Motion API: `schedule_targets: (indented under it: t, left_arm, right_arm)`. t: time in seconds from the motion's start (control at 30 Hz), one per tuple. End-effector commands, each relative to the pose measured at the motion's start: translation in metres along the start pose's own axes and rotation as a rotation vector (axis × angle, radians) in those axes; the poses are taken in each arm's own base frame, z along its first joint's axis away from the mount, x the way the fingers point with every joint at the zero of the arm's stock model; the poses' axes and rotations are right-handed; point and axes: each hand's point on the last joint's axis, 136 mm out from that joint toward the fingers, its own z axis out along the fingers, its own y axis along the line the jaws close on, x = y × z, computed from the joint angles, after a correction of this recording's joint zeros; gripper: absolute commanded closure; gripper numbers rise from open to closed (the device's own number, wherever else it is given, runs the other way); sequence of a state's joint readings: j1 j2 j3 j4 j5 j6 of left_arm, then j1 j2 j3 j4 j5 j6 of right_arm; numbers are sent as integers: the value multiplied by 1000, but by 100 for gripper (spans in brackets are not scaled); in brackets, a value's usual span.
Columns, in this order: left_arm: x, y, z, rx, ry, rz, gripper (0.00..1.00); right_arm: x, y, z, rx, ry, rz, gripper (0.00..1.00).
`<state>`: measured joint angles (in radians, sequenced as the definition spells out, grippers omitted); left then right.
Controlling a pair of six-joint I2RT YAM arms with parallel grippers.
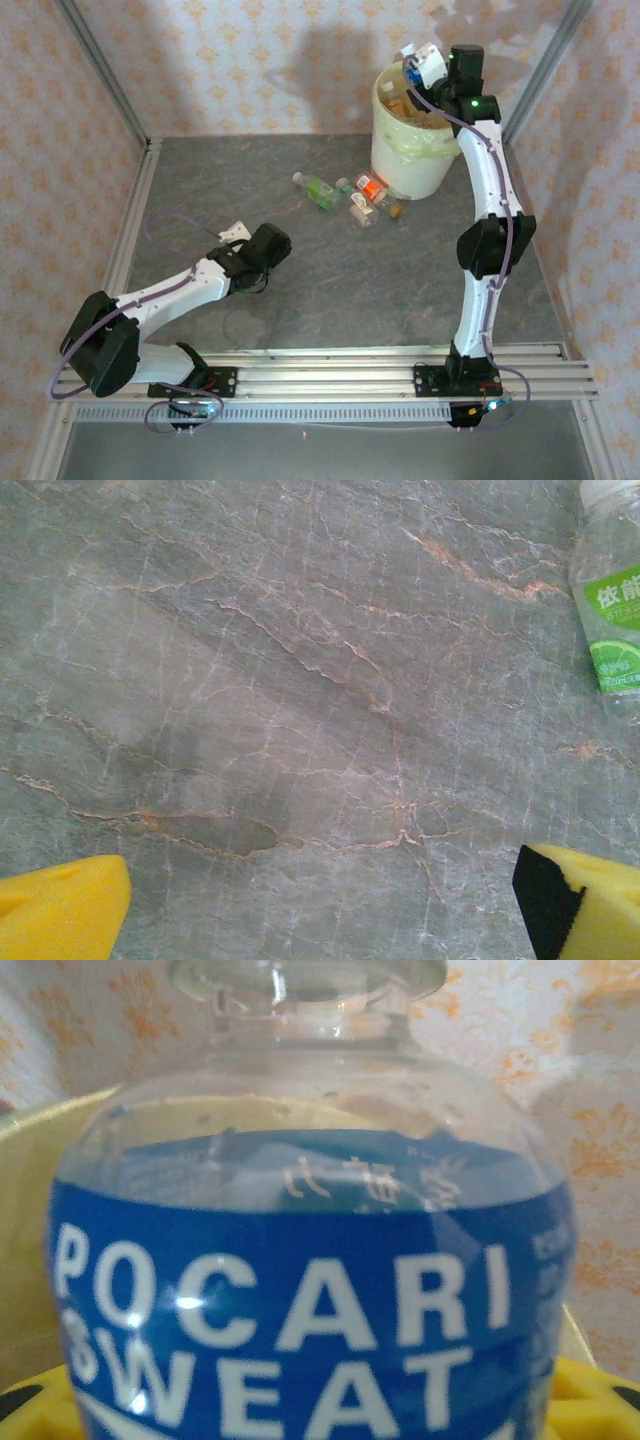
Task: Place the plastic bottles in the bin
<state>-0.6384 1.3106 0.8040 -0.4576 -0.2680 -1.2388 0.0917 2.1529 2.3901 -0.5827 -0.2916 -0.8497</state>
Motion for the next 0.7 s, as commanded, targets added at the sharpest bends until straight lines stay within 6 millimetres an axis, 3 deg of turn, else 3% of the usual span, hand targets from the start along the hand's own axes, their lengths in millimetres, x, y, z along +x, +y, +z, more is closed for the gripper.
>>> schedule_targets:
  t: [0.0,0.07,0.13,0.27,0.4,0.67]
  left_arm:
    - [-11,10,-2,-40,-52,-17,0]
    - [-12,8,-1,-42,-49,-15,0]
    - [-11,5,0,-41,-43,-12,0]
    - [-9,4,2,-40,-35,-14,0]
    - [-7,2,4,-39,-30,-11,0]
    - [-2,-2,7,-26,-6,-1,0]
  right_arm:
    - [-18,-17,7,92,-56,-126,42]
    - [-19,-19,17,109,-76,-141,40]
    - [-22,-29,23,165,-85,-140,31]
    - [-34,-42,17,219,-119,-88,14]
    - [-49,-47,-3,208,-162,8,5]
    - [-79,-61,-54,184,-266,340,1]
